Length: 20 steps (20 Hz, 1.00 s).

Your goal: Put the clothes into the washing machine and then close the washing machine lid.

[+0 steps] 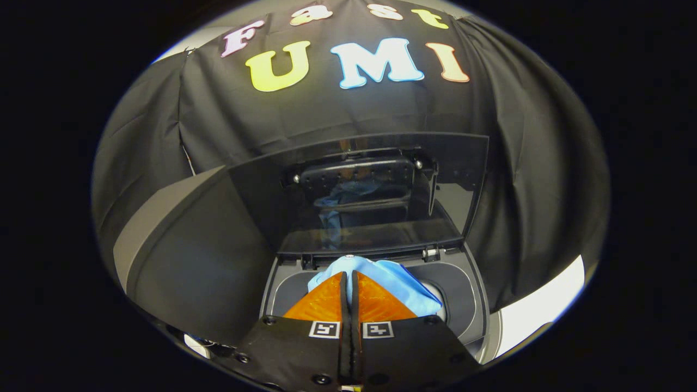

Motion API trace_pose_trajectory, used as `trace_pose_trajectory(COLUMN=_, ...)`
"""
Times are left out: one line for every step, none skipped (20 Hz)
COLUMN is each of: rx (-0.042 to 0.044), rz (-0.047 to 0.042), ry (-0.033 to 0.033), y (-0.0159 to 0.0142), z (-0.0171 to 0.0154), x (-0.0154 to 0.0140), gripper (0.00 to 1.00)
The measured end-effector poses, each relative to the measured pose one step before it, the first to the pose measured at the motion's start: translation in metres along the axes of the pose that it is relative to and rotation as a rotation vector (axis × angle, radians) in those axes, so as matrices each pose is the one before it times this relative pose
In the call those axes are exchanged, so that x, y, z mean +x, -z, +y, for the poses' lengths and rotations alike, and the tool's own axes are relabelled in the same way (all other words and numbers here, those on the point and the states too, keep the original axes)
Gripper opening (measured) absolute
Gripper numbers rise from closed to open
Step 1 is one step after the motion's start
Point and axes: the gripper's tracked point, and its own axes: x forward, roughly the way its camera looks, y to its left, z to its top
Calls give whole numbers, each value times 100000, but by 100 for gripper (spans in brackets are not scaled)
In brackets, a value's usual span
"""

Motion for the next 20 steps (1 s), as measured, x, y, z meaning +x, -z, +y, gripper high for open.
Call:
trace_pose_trajectory(rx=-87, rz=1015, ry=534, y=518, z=-276, x=369, gripper=1)
trace_pose_trajectory(rx=-78, rz=1221, ry=477, y=506, z=-167, x=431, gripper=1)
trace_pose_trajectory(rx=88, rz=1020, ry=368, y=528, z=-115, x=118, gripper=1)
trace_pose_trajectory(rx=231, rz=938, ry=504, y=404, z=-109, x=294, gripper=1)
trace_pose_trajectory(rx=172, rz=1036, ry=525, y=485, z=-225, x=289, gripper=1)
trace_pose_trajectory(rx=27, rz=1183, ry=698, y=681, z=-151, x=306, gripper=1)
trace_pose_trajectory(rx=37, rz=1302, ry=521, y=537, z=-131, x=233, gripper=1)
trace_pose_trajectory(rx=302, rz=1194, ry=487, y=600, z=-171, x=147, gripper=1)
trace_pose_trajectory(rx=273, rz=945, ry=523, y=573, z=-230, x=79, gripper=1)
trace_pose_trajectory(rx=21, rz=754, ry=435, y=414, z=-202, x=73, gripper=1)
trace_pose_trajectory(rx=-56, rz=724, ry=298, y=522, z=-108, x=13, gripper=1)
trace_pose_trajectory(rx=-178, rz=991, ry=80, y=470, z=-23, x=179, gripper=1)
trace_pose_trajectory(rx=-259, rz=1081, ry=-373, y=567, z=82, x=91, gripper=2)
trace_pose_trajectory(rx=-580, rz=923, ry=-795, y=401, z=187, x=-82, gripper=4)
trace_pose_trajectory(rx=-753, rz=-19, ry=-300, y=260, z=54, x=-96, gripper=7)
trace_pose_trajectory(rx=-1627, rz=-406, ry=436, y=2, z=12, x=-21, gripper=11)
trace_pose_trajectory(rx=-1650, rz=-328, ry=295, y=71, z=17, x=-44, gripper=28)
trace_pose_trajectory(rx=-1828, rz=-104, ry=325, y=29, z=34, x=104, gripper=45)
trace_pose_trajectory(rx=-1709, rz=-142, ry=487, y=186, z=-12, x=44, gripper=63)
trace_pose_trajectory(rx=-877, rz=-490, ry=375, y=-224, z=58, x=-63, gripper=80)
